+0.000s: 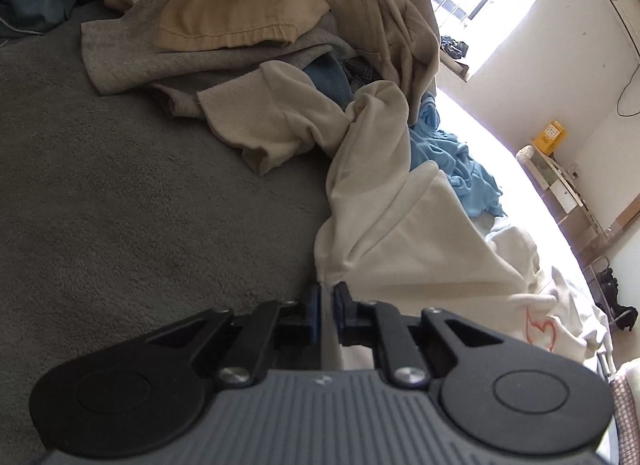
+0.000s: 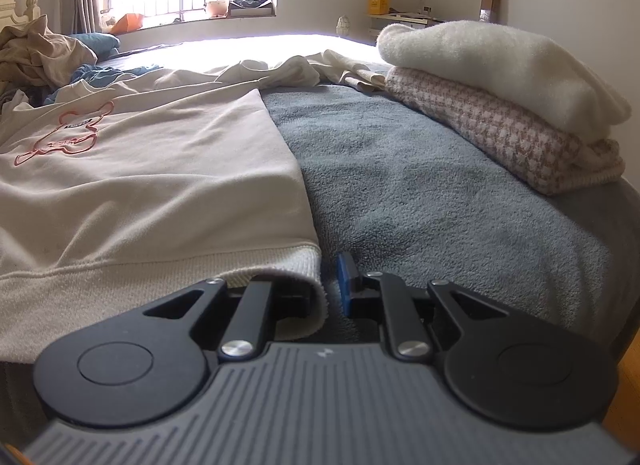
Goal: Fold clothes
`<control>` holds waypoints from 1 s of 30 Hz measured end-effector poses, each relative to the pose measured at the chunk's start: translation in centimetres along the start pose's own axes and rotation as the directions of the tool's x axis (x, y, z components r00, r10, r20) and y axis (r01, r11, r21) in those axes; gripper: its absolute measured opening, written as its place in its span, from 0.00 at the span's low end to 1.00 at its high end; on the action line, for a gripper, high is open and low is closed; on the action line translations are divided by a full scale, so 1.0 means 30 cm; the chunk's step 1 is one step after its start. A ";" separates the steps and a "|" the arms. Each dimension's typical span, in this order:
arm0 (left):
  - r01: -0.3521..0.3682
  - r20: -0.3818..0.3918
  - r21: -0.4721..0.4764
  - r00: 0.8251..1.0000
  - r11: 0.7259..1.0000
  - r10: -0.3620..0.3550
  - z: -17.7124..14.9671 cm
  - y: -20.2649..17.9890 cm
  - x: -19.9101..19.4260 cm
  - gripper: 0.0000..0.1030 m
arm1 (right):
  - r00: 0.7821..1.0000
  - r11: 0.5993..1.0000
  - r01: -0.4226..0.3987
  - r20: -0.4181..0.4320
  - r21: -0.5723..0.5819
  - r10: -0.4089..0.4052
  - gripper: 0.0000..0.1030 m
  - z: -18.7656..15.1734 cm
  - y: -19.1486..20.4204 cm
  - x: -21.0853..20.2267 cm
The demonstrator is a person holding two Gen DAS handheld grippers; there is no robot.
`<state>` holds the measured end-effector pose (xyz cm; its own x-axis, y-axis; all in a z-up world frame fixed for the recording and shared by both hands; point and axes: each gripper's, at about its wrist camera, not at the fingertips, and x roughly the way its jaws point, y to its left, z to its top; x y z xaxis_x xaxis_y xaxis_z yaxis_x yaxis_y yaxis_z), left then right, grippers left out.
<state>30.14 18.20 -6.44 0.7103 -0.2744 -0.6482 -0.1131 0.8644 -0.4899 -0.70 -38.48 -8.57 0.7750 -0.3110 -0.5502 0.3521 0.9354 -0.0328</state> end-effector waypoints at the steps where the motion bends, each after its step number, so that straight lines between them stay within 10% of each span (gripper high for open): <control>1: -0.019 0.011 -0.003 1.000 1.000 0.019 -0.004 0.000 -0.039 0.28 | 1.000 1.000 -0.004 -0.001 0.002 0.004 0.11 0.000 -0.003 0.000; 6: -0.038 0.112 0.107 0.993 0.993 0.026 -0.100 -0.050 -0.291 0.43 | 1.000 0.999 -0.030 -0.001 0.033 0.030 0.12 0.002 -0.020 -0.001; 13: 0.260 -0.128 0.240 0.963 0.935 -0.235 -0.432 -0.181 -0.462 0.46 | 0.999 0.998 -0.048 0.007 0.050 0.048 0.12 0.000 -0.032 -0.004; 19: 0.206 -0.175 0.334 0.972 0.920 -0.155 -0.638 -0.194 -0.473 0.40 | 0.997 0.995 -0.075 0.034 0.058 0.073 0.12 -0.011 -0.055 -0.017; 30: 0.074 -0.142 0.326 0.989 0.942 -0.029 -0.621 -0.185 -0.525 0.38 | 0.991 0.991 -0.127 0.040 0.033 0.126 0.30 -0.085 -0.136 -0.147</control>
<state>6.64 9.88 -4.37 0.6071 -0.3562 -0.7103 0.1726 0.9317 -0.3196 -6.91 -40.49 -8.14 0.8336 -0.1975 -0.5158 0.2679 0.9613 0.0649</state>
